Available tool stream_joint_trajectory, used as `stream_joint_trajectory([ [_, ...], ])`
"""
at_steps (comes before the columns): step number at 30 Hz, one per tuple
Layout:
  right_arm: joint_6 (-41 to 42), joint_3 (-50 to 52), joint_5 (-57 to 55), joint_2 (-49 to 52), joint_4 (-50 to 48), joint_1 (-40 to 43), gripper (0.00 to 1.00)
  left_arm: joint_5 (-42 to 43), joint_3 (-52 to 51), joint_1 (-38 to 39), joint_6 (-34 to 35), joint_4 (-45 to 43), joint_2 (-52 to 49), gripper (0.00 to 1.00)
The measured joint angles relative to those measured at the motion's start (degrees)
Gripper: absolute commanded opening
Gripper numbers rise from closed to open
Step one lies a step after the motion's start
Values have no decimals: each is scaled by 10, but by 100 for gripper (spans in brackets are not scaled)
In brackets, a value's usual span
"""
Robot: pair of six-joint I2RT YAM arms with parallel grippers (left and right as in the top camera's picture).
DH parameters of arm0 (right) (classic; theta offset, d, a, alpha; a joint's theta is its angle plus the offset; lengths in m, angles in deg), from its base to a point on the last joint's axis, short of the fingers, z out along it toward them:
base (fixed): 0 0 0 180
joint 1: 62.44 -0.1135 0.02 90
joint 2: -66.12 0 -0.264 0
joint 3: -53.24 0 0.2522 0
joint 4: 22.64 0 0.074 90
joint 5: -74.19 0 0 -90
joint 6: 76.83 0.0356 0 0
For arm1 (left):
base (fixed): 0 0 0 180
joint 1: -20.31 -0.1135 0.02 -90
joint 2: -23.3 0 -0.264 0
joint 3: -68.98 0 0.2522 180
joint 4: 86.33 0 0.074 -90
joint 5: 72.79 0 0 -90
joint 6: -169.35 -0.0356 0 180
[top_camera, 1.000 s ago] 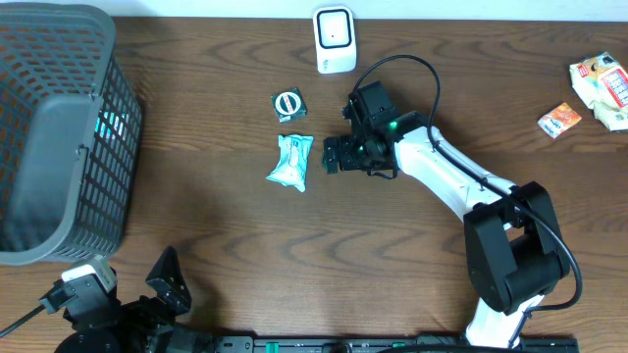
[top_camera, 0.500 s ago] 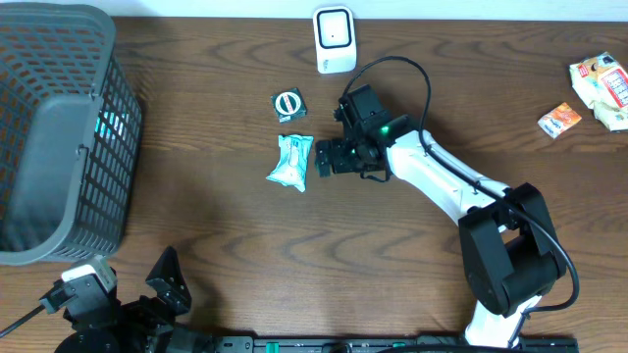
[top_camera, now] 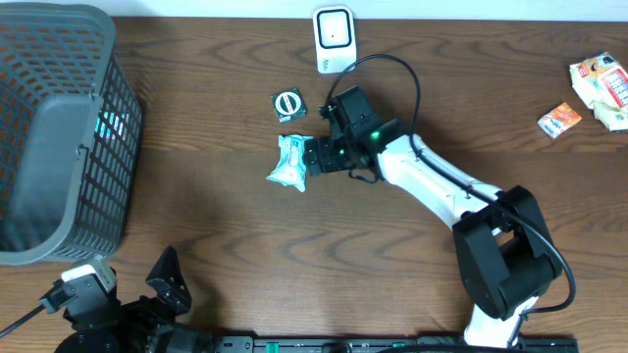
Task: Scan the item barcode
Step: 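Grasp the mint-green wipes pack with the right gripper and lift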
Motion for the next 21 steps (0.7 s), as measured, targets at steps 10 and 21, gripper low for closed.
stream_joint_trajectory([
  [10, 55, 0, -23, 10, -65, -28, 81, 0, 0, 0, 0, 0, 0, 98],
  [21, 92, 0, -43, 79, -82, -48, 55, 0, 0, 0, 0, 0, 0, 98],
])
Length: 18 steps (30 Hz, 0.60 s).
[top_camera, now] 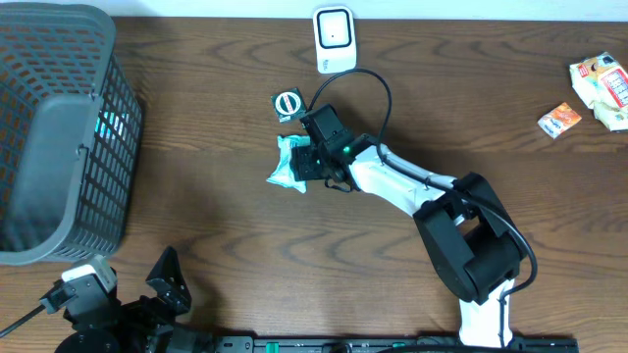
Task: Scan the item barcode
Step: 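Grasp the mint-green wipes pack with the right gripper and lift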
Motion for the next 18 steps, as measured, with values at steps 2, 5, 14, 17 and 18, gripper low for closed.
stream_joint_trajectory([
  [2, 3, -1, -7, -1, 10, 0, 54, 0, 0, 0, 0, 0, 0, 98],
  [5, 5, -5, -26, -8, 46, 0, 53, 0, 0, 0, 0, 0, 0, 98],
  [14, 5, -5, -129, -52, 209, 21, 52, 0, 0, 0, 0, 0, 0, 98],
  [17, 5, -2, -162, -65, 247, 31, 53, 0, 0, 0, 0, 0, 0, 98],
  [18, 3, -1, -170, -71, 255, 35, 54, 0, 0, 0, 0, 0, 0, 98],
])
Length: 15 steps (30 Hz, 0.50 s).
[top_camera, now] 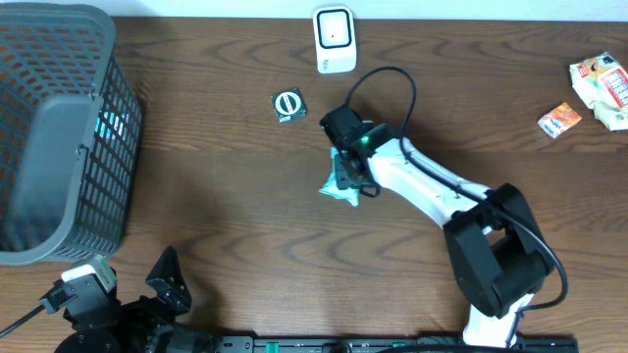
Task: Scan the item barcode
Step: 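Grasp the mint-green wipes pack with the right gripper and lift, then raise the wipes pack toward the scanner window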
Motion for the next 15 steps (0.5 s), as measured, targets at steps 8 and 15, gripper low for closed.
stream_joint_trajectory([
  [8, -19, 2, -21, -64, 20, 20, 65, 0, 0, 0, 0, 0, 0, 97],
  [15, -29, 2, 7, -95, 14, 19, 76, 0, 0, 0, 0, 0, 0, 97],
])
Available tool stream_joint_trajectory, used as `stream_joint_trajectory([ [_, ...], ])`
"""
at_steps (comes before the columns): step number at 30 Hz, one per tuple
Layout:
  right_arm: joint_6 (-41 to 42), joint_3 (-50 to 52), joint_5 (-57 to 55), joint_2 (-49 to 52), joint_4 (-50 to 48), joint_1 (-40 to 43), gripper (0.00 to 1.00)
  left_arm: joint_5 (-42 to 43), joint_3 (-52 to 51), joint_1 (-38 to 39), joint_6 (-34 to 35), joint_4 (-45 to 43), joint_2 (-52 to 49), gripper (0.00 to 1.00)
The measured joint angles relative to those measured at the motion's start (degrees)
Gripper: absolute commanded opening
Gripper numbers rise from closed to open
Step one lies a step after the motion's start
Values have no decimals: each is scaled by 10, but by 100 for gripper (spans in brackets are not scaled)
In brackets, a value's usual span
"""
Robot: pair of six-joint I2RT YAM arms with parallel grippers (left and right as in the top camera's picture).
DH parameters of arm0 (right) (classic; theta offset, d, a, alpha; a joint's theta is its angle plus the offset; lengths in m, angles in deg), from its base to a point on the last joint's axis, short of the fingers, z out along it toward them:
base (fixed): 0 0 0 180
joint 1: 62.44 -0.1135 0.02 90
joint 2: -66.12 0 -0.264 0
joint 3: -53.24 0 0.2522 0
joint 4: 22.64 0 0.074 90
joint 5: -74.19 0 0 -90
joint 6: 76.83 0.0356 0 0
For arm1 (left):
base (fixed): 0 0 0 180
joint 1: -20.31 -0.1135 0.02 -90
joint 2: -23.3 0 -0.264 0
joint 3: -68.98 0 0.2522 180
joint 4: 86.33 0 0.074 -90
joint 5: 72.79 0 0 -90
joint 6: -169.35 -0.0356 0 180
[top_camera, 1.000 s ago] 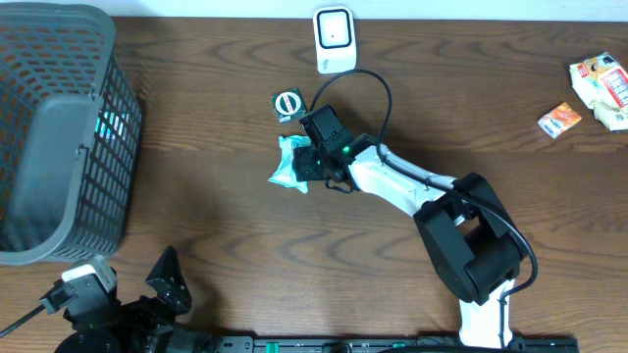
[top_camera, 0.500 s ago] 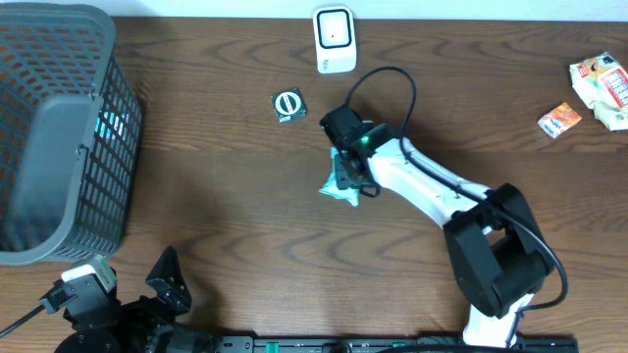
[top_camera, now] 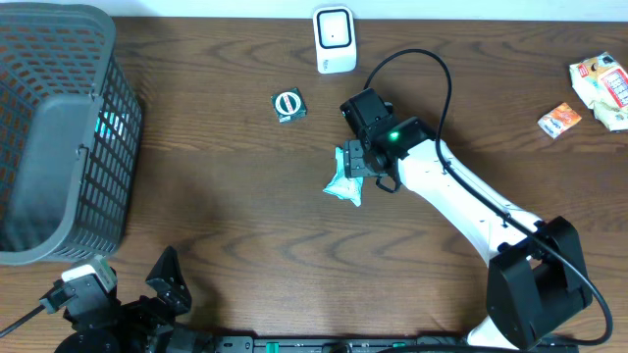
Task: Scan the item barcode
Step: 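Raise the wipes pack toward the scanner window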
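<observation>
A teal and white packet point(top_camera: 343, 180) hangs from my right gripper point(top_camera: 354, 165), which is shut on its upper end, near the middle of the table. The white barcode scanner point(top_camera: 334, 38) stands at the far edge, a little left of and beyond the gripper. A small dark green round item point(top_camera: 288, 104) lies on the wood left of the scanner's front. My left gripper point(top_camera: 165, 277) rests at the near left edge, with its jaws hard to make out.
A large grey mesh basket point(top_camera: 59, 137) fills the left end of the table. Snack packets point(top_camera: 601, 88) and a small orange sachet point(top_camera: 558, 119) lie at the far right. The right arm's black cable point(top_camera: 432, 69) loops above the arm.
My right gripper has moved slightly right and back with the packet still held. The arm's elbow has swung out to the right.
The teal packet lay on the table below the green round item with my right gripper beside it. Then the gripper was over the packet's right edge. Half a second ago the packet was in its grip right of that spot, and it stays held near the table's middle.
</observation>
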Motion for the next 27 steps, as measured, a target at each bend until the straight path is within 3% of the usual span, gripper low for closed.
stream_joint_trajectory([
  [9, -39, 0, 7, 0, -19, -26, 71, 0, 0, 0, 0, 0, 0, 98],
  [21, -49, 0, -100, 2, -32, -92, 66, 0, 0, 0, 0, 0, 0, 98],
  [27, -39, 0, -131, 52, -60, -110, 67, 0, 0, 0, 0, 0, 0, 97],
])
